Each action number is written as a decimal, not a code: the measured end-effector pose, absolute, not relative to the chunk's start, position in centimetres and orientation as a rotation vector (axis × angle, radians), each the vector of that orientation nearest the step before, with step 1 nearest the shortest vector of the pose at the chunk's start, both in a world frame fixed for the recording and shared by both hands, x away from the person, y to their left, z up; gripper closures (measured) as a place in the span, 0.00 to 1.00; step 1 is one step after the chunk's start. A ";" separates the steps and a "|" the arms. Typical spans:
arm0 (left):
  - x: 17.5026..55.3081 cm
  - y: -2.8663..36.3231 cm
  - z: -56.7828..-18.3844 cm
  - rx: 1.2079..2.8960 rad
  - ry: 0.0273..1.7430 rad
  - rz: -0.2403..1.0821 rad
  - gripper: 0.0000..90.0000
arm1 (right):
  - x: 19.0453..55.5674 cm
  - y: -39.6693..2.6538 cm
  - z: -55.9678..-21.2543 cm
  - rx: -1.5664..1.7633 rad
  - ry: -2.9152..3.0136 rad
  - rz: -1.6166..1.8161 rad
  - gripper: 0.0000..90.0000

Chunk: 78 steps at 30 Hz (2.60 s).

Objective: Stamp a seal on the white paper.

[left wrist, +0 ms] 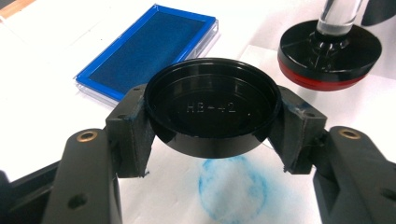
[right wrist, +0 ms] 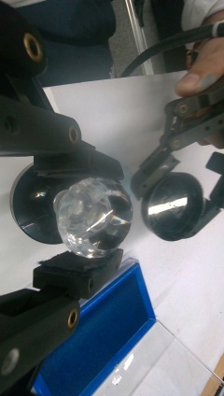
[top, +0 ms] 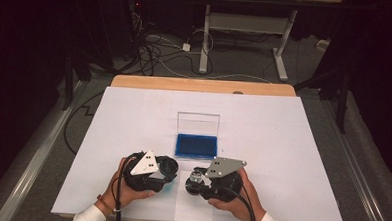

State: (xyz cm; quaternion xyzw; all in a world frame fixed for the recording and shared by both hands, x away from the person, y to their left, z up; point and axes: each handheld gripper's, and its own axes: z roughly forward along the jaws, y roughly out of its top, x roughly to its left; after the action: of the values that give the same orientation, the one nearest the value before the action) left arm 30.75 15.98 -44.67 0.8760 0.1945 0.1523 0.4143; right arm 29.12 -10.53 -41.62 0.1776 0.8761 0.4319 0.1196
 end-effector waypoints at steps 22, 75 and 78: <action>30.4 17.6 -43.9 2.186 0.519 0.419 0.41 | 28.6 -10.1 -43.7 0.513 2.623 1.186 0.63; 26.0 24.0 -43.8 2.157 0.651 0.467 0.41 | 27.8 -9.9 -44.9 0.469 2.615 1.114 0.64; 25.9 24.4 -43.9 2.155 0.664 0.462 0.41 | 28.0 -10.0 -44.9 0.469 2.623 1.123 0.63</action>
State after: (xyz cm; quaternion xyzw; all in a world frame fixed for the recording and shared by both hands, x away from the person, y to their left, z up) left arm 25.87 24.43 -43.94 0.8548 0.2634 0.1832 0.4079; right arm 27.95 -10.02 -44.89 0.1609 0.9000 0.3854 0.1249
